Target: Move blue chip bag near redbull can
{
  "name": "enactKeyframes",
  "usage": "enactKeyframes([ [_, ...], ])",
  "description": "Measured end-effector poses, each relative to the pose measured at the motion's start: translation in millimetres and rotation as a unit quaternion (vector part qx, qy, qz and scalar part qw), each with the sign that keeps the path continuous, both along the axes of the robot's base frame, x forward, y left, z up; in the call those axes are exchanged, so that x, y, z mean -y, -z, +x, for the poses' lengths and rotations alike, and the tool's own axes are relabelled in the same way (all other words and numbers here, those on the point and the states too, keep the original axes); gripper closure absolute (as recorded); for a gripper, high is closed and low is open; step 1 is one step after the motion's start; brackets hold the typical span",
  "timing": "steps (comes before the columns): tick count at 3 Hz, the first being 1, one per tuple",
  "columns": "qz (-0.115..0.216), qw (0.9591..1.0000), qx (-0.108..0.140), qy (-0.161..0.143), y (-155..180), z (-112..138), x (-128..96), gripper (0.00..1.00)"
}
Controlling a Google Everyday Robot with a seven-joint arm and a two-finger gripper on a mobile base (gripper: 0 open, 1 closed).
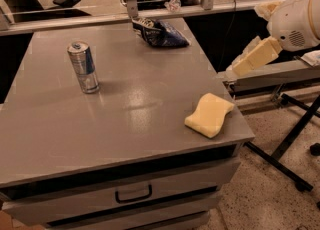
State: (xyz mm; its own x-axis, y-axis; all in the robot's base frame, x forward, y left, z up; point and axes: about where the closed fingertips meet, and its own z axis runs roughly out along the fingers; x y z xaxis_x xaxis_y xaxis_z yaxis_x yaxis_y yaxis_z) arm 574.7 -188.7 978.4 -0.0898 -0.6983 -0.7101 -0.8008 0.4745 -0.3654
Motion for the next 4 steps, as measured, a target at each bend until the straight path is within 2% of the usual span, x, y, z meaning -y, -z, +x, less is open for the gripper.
enactKeyframes([
  [1,0.014,0.9995,0.027,0.001,19,40,-14,0.0],
  [2,0.049,0.9982,0.035,-0.003,52,101,-33,0.0],
  [4,0.101,0.9937,0.036,-0.033,80,168,-77,0.0],
])
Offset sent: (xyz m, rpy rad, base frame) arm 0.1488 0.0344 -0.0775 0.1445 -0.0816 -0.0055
